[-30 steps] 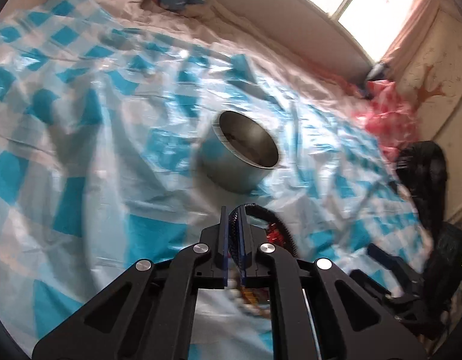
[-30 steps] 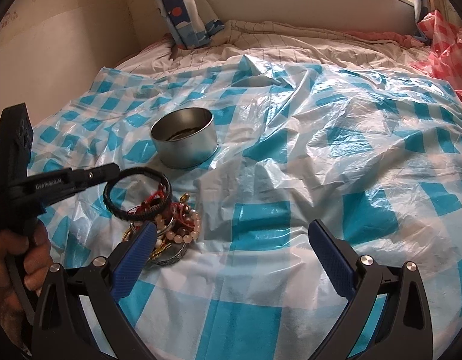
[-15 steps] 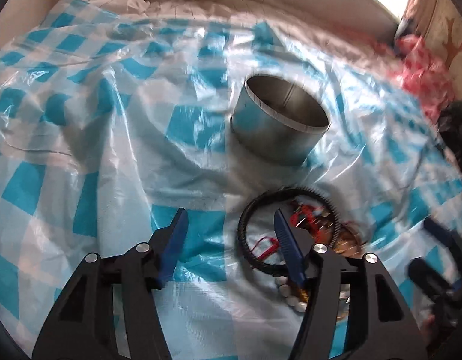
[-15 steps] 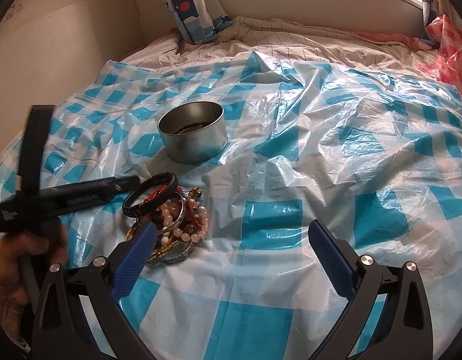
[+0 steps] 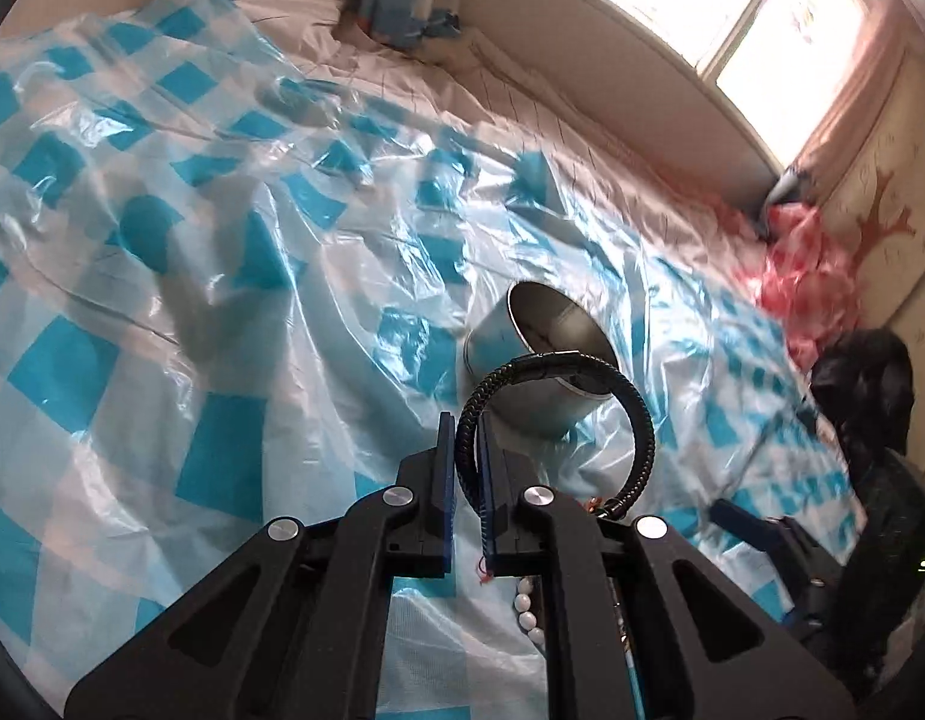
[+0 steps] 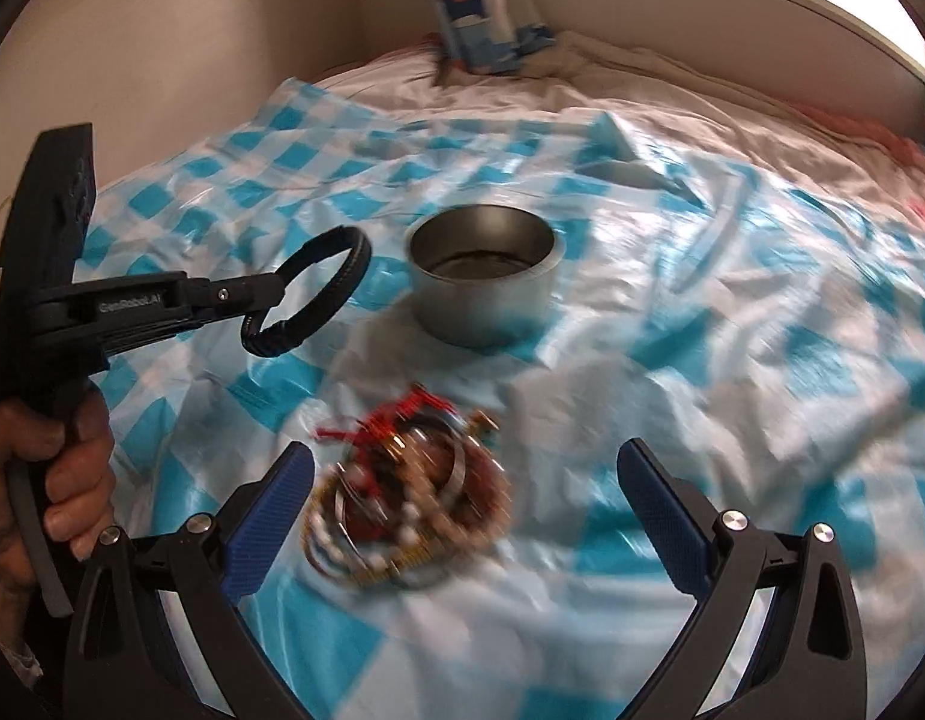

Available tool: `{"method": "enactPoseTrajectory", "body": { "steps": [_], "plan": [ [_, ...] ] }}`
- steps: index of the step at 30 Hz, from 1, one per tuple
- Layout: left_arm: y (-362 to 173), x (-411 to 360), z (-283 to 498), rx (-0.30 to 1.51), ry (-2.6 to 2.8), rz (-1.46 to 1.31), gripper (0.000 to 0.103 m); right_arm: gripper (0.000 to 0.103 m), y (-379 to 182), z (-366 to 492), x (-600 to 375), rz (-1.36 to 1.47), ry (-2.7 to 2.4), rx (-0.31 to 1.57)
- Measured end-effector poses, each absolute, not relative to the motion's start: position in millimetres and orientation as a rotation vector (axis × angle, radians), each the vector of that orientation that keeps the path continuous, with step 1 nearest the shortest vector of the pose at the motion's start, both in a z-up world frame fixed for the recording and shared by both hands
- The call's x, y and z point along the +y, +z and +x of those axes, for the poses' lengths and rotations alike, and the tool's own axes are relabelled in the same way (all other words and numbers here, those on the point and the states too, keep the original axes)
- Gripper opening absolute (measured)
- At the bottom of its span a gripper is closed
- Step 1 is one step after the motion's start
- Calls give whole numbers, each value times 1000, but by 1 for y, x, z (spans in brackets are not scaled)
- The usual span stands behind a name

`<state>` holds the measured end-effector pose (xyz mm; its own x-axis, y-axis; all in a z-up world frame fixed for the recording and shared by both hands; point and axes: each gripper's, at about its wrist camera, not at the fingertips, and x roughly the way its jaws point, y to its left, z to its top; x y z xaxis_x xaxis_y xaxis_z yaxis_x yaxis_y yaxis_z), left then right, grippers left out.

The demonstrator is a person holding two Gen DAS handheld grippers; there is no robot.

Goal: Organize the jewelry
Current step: 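Lift the black bracelet with the left gripper while the right gripper approaches the pile, then grasp the red beaded bracelet with the right gripper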

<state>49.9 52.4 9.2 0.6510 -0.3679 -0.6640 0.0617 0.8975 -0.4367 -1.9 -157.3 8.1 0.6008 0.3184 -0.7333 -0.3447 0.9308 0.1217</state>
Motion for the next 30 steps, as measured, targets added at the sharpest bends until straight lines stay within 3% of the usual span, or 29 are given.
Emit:
{"method": "enactPoseTrajectory", "body": {
  "steps": [10, 15, 18, 21, 30],
  "plan": [
    [10, 59, 51, 827, -255, -430, 6, 92, -24, 48, -115, -95, 457, 963],
    [10, 58, 51, 830, -259, -425, 6, 39, -34, 55, -121, -60, 460, 1011],
    [11, 54, 50, 831, -262, -418, 6, 20, -31, 53, -125, -31, 476, 999],
    [13, 51, 49, 830, -259, -405, 6, 15, -27, 48, -127, -16, 490, 986],
    [29, 35, 42, 782, -224, -329, 6, 11, 18, 17, -152, 58, 455, 832]
  ]
}}
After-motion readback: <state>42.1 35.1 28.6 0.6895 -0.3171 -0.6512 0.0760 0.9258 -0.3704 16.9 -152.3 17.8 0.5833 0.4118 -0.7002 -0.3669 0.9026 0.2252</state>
